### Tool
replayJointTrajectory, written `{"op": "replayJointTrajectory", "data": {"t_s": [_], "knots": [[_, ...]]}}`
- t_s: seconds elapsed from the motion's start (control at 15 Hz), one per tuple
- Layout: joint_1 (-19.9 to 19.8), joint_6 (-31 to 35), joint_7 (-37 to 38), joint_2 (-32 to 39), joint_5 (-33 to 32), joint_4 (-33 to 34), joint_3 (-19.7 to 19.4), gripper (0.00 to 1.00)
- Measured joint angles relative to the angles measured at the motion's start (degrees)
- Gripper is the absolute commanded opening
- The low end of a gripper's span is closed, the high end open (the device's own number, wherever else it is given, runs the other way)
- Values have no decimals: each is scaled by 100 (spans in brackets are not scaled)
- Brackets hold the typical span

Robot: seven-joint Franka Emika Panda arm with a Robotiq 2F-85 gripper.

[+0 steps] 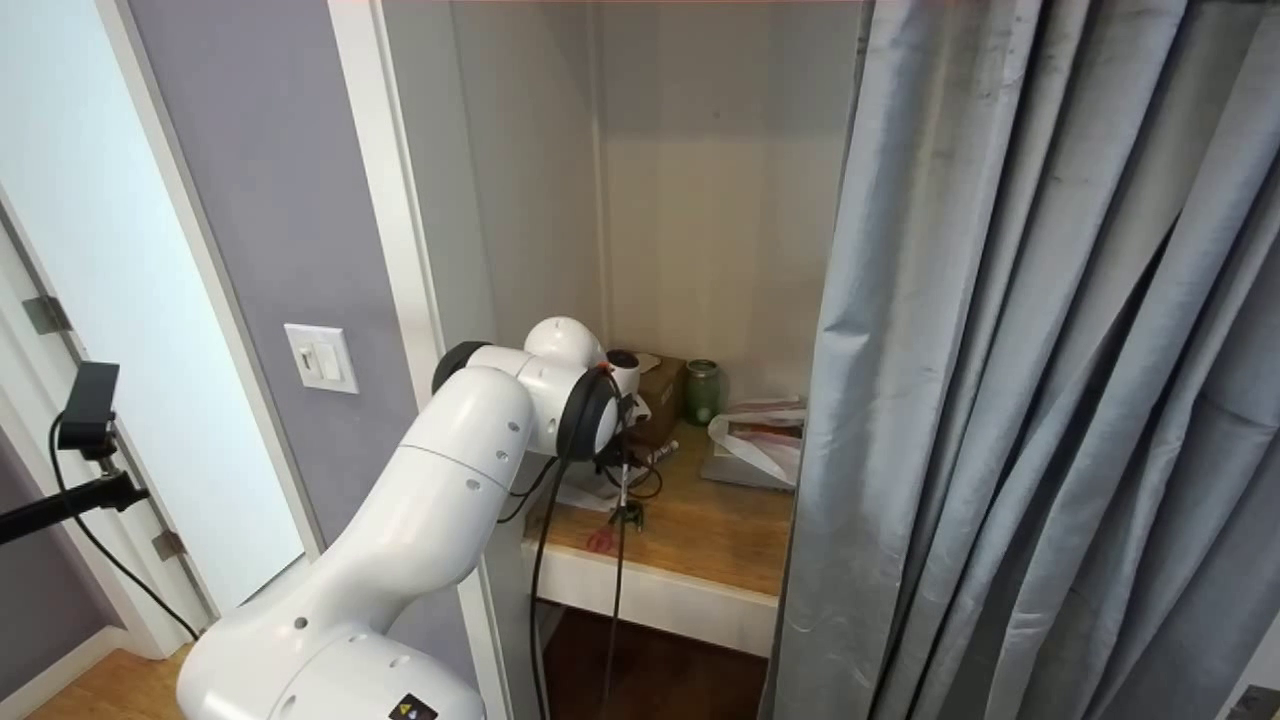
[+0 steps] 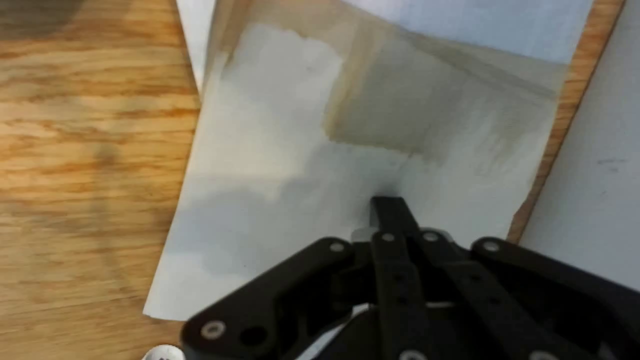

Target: Move the papers on the left to the right

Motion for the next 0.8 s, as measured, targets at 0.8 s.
{"op": "replayJointTrajectory", "data": {"t_s": [0.8], "knots": [[0,-348,243,37,1,209,-226,0]]}}
